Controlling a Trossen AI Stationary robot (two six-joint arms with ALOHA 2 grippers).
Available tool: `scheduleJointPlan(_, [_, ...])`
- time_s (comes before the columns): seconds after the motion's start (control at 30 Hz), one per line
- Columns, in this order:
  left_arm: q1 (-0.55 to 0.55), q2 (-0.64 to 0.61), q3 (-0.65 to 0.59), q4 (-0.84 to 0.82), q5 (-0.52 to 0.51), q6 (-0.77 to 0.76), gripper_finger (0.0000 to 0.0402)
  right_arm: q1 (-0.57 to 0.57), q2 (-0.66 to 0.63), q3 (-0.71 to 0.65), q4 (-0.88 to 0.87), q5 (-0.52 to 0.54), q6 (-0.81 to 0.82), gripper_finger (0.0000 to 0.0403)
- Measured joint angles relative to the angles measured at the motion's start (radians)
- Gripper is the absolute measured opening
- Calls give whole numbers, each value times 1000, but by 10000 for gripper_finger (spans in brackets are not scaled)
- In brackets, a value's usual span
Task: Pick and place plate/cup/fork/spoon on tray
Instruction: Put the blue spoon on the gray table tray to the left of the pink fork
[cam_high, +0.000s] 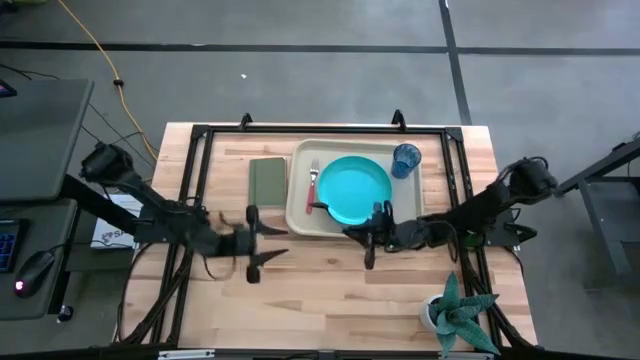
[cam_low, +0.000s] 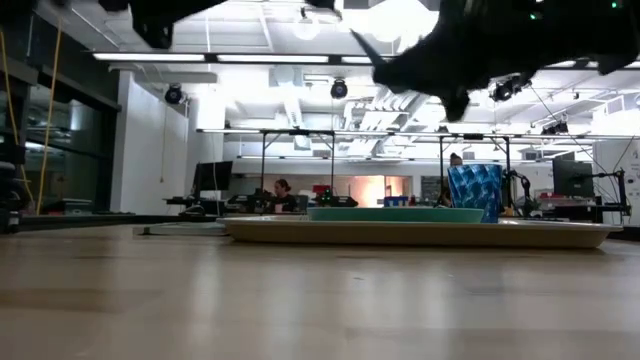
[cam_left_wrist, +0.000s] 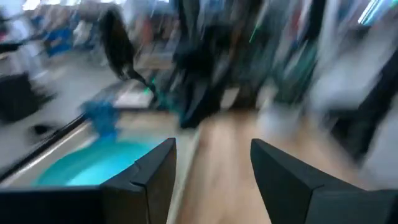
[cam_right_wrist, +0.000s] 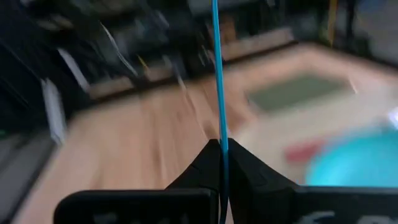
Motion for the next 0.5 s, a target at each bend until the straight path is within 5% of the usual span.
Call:
scheduleJointPlan(0.1, [93, 29, -168, 446, 142, -48, 186, -25, 59, 1, 202, -24, -117, 0])
scheduleJointPlan(0.2, [194, 78, -243, 685, 211, -128, 186, -59, 136, 73, 274, -51, -197, 0])
scheduleJointPlan(0.5, [300, 188, -180, 796, 530, -188, 186, -155, 351, 368, 255, -233, -253, 0])
